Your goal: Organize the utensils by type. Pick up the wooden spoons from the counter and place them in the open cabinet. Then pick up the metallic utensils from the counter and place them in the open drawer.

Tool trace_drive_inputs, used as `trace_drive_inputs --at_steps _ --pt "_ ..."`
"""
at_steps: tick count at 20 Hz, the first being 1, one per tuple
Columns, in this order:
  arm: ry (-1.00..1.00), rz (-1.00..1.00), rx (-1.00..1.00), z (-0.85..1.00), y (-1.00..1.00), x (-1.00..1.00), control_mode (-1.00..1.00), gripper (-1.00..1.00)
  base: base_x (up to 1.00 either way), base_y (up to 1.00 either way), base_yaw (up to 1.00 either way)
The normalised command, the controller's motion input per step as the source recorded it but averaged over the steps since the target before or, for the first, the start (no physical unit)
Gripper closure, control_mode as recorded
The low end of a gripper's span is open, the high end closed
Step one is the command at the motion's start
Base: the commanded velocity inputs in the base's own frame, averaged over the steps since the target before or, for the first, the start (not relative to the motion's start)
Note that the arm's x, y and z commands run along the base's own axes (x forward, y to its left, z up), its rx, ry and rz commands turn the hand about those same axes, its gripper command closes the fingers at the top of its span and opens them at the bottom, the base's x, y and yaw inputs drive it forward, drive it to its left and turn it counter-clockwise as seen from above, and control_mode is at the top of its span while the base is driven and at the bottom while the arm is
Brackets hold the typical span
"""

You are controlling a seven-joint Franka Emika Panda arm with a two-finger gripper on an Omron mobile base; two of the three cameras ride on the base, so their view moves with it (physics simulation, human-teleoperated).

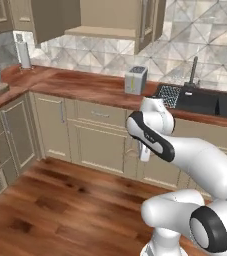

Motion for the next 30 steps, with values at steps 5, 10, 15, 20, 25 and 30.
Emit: trace_drive_inputs --at_steps 5,10,15,20,25,30 --pt "0.0 0.0 0.0 0.0 0.0 0.0 1.0 1.0 0.84 0.52 -0.51" --pt "0.0 0.0 0.0 0.0 0.0 0.0 1.0 1.0 0.8 0.55 -0.53" --pt "0.0 0.0 0.0 0.0 0.0 0.0 1.0 1.0 0.68 0.67 -0.44" --pt "0.0 0.0 0.0 0.0 0.0 0.0 1.0 1.0 0.46 0.84 -0.19" --pt "0.0 0.0 0.0 0.0 0.0 0.0 1.0 1.0 0.38 0.7 0.0" --pt "0.0 0.0 0.0 0.0 0.0 0.0 1.0 1.0 0.62 0.35 -0.01"
